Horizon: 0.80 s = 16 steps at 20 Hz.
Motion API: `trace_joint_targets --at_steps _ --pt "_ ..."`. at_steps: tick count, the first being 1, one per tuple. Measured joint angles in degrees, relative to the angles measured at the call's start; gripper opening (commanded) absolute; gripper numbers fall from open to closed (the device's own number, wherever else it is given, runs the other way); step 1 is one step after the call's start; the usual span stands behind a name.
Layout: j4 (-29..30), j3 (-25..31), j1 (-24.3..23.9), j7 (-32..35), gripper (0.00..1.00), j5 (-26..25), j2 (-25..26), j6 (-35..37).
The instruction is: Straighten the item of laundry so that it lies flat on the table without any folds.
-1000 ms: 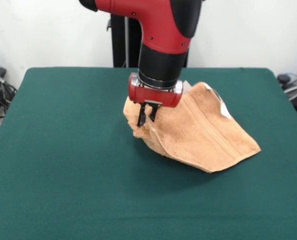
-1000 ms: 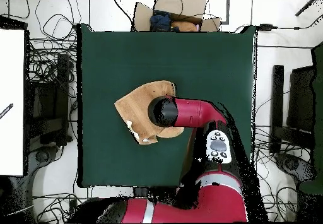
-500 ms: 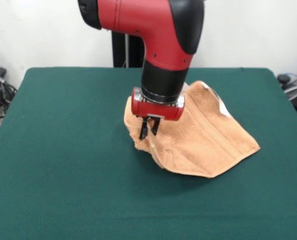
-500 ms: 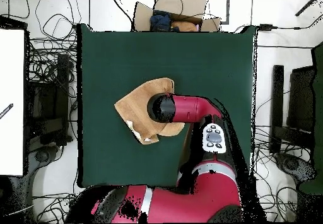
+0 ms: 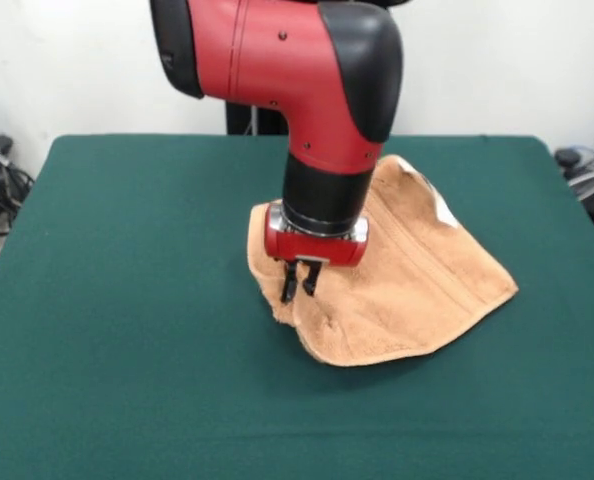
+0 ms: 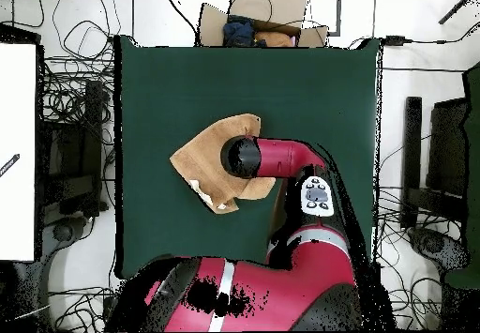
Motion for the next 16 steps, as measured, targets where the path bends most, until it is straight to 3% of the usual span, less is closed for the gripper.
trace_joint_targets --at_steps 16 --pt "-4.23 1.79 -0.67 0.00 0.00 -0.05 0.87 1.85"
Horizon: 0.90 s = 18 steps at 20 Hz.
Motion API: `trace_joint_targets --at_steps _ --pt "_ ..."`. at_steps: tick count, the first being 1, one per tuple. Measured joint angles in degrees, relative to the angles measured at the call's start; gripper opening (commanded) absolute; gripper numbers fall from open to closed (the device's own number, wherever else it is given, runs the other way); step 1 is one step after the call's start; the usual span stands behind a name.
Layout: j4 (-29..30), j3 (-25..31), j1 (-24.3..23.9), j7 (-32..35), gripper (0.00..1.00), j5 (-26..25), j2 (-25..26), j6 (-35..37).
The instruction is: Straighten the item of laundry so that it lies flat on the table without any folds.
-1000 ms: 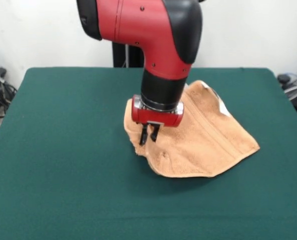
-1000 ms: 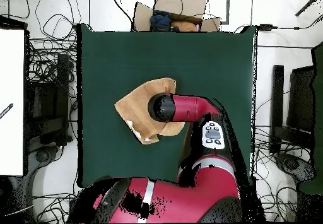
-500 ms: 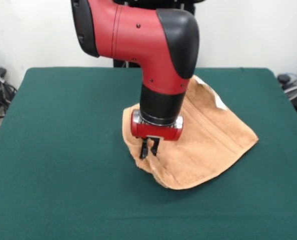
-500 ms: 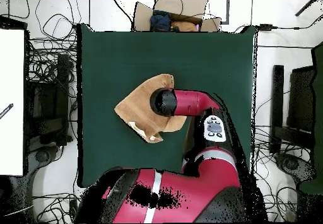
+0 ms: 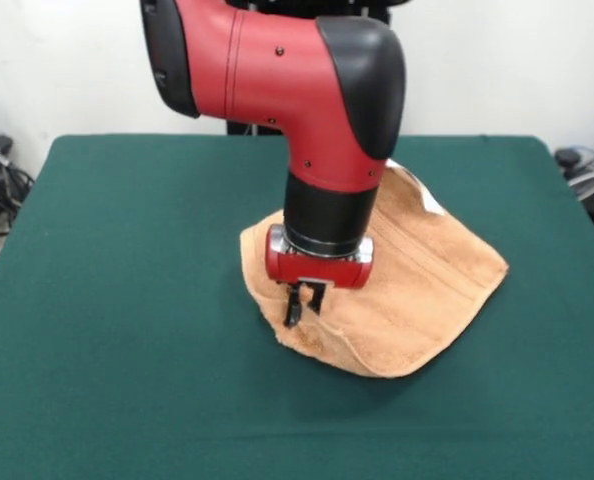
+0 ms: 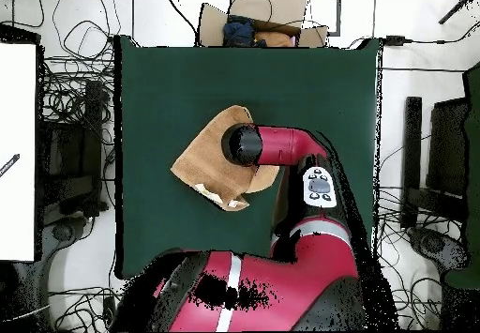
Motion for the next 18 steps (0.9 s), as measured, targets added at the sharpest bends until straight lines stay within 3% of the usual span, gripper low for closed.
trace_joint_targets --at_steps 9,18 --pt "-1.51 0.01 2.05 0.00 0.00 0.00 -2.86 7.02" --pt "-5.05 0.04 2.49 0.00 0.00 0.00 -1.18 7.27"
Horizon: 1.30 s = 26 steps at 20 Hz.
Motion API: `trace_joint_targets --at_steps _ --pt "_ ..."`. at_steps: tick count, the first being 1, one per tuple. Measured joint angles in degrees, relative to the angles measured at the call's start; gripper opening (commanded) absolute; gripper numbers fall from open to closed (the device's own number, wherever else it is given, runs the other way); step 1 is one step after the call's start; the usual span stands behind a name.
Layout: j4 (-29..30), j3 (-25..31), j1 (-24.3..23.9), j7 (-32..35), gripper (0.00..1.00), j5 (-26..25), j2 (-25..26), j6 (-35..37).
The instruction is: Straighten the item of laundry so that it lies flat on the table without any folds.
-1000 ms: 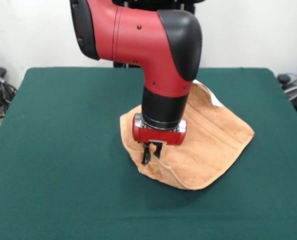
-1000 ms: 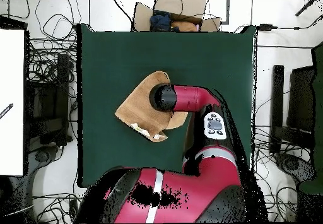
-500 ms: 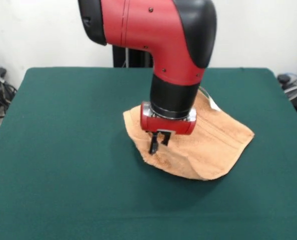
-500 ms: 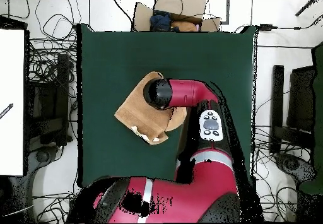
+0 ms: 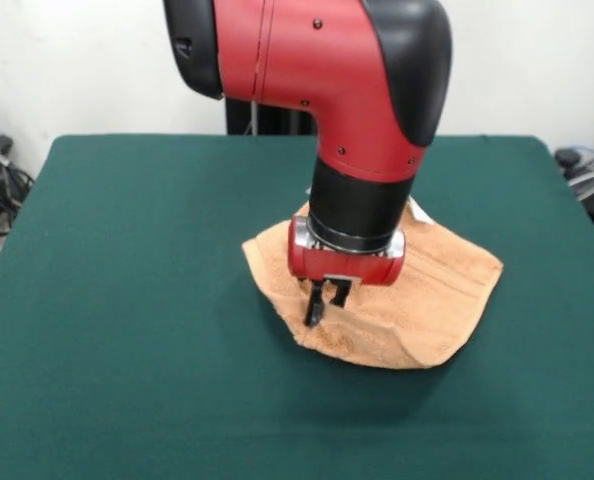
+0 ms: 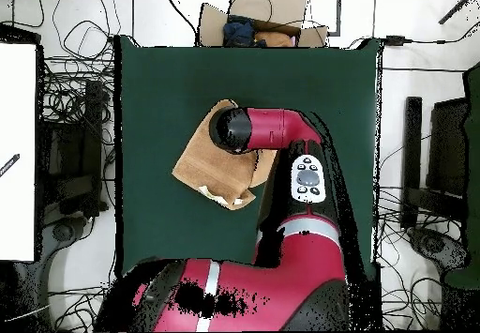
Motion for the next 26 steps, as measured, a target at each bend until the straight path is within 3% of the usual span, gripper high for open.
trace_joint_targets --at_steps 26 --pt "-3.94 0.10 -0.34 0.00 0.00 -0.07 5.00 0.00"
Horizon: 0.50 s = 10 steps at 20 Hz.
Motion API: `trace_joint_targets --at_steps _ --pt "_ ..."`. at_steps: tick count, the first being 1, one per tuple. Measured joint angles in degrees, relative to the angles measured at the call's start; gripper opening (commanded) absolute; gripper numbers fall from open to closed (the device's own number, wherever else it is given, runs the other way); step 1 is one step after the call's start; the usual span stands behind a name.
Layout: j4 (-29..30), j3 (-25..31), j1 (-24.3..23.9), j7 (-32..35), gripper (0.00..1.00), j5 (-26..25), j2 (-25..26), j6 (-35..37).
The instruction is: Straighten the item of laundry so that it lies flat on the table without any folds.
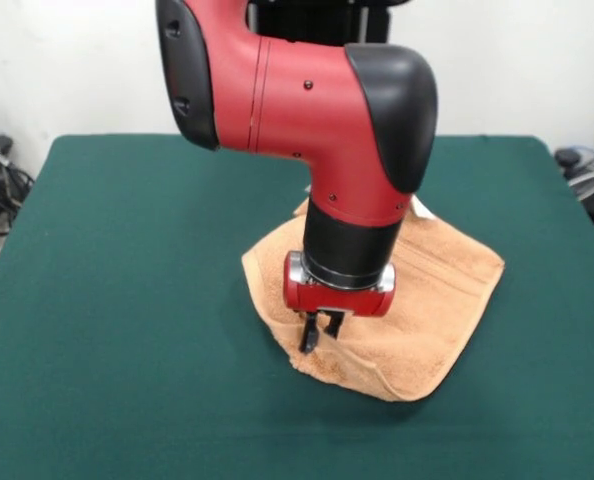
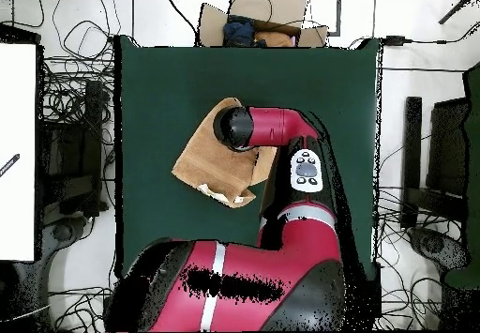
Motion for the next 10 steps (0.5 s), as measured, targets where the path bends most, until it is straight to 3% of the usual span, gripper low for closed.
trace_joint_targets --at_steps 10 --pt "-0.34 0.00 0.00 0.00 0.00 0.00 0.27 0.01"
